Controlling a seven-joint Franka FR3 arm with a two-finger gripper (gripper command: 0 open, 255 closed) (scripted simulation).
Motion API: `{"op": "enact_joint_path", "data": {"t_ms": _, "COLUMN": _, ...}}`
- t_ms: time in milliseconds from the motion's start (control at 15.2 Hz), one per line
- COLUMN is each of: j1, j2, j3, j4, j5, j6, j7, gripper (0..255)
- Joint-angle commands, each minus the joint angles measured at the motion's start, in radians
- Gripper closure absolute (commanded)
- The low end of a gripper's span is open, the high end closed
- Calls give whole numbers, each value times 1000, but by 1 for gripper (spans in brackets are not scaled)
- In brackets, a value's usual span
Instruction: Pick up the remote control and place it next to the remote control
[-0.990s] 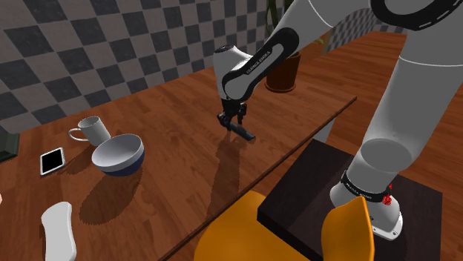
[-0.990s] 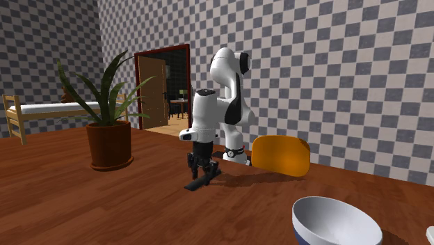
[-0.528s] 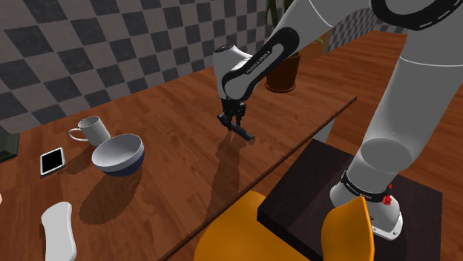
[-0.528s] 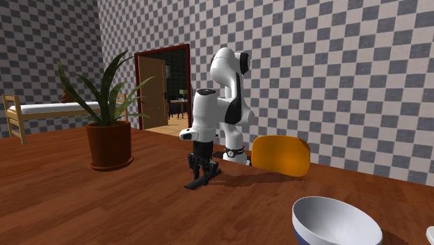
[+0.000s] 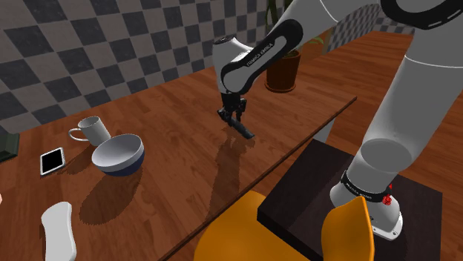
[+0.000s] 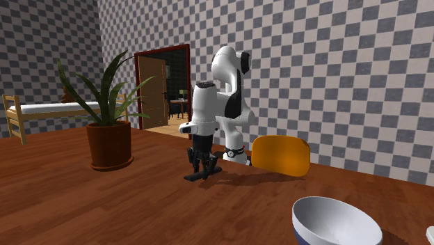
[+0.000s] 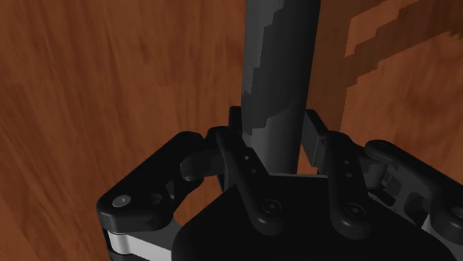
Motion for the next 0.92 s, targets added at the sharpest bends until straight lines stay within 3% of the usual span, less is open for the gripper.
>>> {"op": "enact_joint_path", "data": {"t_ms": 0, "j1": 0, "j2": -18, "j3": 1, "j4": 12, "j5": 8, "j6": -29, "j7": -7, "gripper": 255}}
{"op": "enact_joint_path", "data": {"t_ms": 660, "j1": 0, "j2": -88, "j3": 1, "j4": 75, "j5": 37, "j6": -159, "j7": -34, "gripper": 255}}
{"op": "enact_joint_path", "data": {"t_ms": 858, "j1": 37, "j2": -74, "j3": 40, "j4": 93, "j5": 37, "j6": -169, "j7": 41, "gripper": 255}}
